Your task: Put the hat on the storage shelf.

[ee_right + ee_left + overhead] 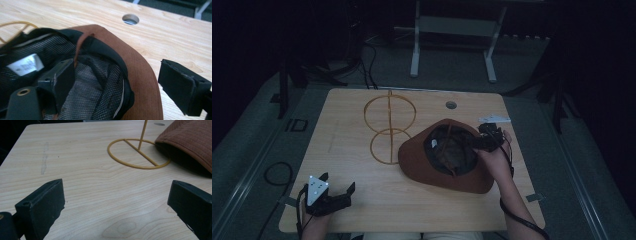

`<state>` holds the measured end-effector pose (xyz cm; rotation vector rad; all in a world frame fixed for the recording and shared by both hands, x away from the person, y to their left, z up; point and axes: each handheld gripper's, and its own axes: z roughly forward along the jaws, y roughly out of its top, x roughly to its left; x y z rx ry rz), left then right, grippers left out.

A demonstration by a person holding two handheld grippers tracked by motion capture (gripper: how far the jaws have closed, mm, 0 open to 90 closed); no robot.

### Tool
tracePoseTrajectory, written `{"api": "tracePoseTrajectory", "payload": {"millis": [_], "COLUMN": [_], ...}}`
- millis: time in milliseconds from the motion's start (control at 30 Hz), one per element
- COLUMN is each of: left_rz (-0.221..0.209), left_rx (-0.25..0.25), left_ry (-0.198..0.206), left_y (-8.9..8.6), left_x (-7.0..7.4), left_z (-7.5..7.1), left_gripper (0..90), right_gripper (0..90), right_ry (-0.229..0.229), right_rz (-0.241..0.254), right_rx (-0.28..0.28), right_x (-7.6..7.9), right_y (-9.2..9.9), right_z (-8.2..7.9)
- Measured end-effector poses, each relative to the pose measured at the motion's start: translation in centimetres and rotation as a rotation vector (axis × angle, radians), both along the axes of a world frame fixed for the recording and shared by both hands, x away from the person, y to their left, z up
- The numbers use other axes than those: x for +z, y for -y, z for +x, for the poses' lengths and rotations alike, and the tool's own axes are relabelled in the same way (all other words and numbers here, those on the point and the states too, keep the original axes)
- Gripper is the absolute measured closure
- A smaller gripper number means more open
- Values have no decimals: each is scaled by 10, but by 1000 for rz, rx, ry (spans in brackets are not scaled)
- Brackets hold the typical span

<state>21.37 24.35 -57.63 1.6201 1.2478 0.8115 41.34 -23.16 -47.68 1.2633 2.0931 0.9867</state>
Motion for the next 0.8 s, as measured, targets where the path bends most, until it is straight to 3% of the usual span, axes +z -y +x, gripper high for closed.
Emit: {"api": "tracePoseTrajectory", "payload": {"millis": [133,300,400,467,600,800], "left_rz": [27,-9,-23,-24,-16,-8], "left_rx": [-15,-59,-69,-68,-72,-74], "left_ry": [-22,-48,-67,-66,-45,-60], "left_y": [5,10,11,11,12,14], "left_x": [-1,0,0,0,0,0], "left_z": [0,0,1,0,-1,-1], "left_gripper": [18,18,18,18,18,18], "right_gripper": [151,199,211,226,276,336], "right_ry": [-25,-75,-99,-115,-138,-148], "right_rz": [-18,-22,-56,-89,-109,-171], "right_rx": [-21,-43,-47,-56,-76,-93], "right_x": [-11,-31,-42,-49,-60,-68], "right_y": [0,-1,-6,-9,-12,-19], "right_z": [10,21,28,31,34,36]}}
